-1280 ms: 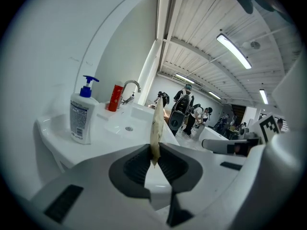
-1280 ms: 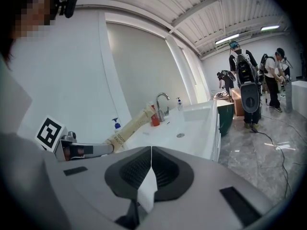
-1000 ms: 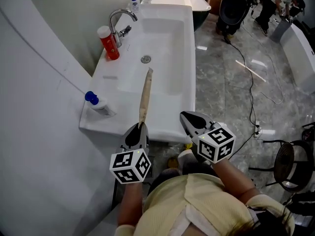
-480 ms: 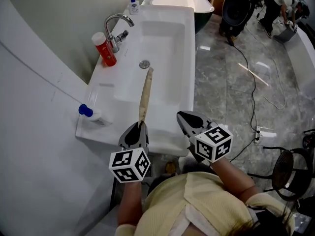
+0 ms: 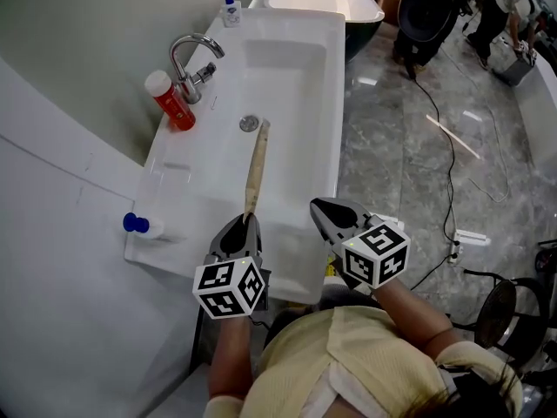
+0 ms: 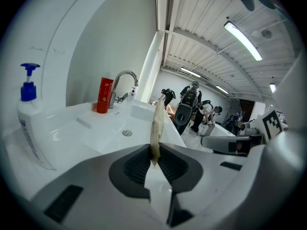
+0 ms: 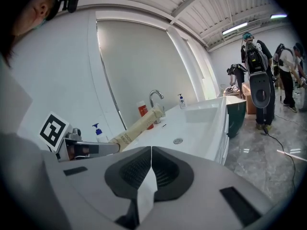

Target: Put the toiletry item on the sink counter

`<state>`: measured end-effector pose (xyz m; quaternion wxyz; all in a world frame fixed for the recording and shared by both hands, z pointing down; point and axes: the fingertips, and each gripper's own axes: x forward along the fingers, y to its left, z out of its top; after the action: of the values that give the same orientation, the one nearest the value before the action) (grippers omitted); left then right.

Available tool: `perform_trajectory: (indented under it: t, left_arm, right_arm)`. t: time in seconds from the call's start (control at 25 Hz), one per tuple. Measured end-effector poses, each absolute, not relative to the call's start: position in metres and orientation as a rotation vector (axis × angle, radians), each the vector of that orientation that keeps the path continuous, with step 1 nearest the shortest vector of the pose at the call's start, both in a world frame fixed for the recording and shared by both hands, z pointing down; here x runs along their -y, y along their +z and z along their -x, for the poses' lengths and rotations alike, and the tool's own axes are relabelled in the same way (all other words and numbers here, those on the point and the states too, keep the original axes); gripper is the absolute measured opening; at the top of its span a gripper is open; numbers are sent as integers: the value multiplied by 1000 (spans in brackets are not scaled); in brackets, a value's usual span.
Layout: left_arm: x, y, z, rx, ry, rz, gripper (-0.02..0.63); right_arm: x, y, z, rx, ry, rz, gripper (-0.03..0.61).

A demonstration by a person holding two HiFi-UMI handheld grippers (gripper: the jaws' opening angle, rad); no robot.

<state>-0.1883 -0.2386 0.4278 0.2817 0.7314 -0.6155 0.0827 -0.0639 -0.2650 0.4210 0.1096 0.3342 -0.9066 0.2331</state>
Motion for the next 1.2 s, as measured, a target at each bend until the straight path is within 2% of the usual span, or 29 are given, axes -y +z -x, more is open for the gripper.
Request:
perform_trajectory:
  t: [0.52, 1.2]
  left_arm:
    - [305, 450, 173, 1640, 317, -1919, 75]
    - [379, 489, 174, 1641, 419, -1850, 75]
  right_arm:
    - [326, 436, 39, 2642, 734, -981, 28]
    - [369, 466, 43, 2612, 786, -896, 28]
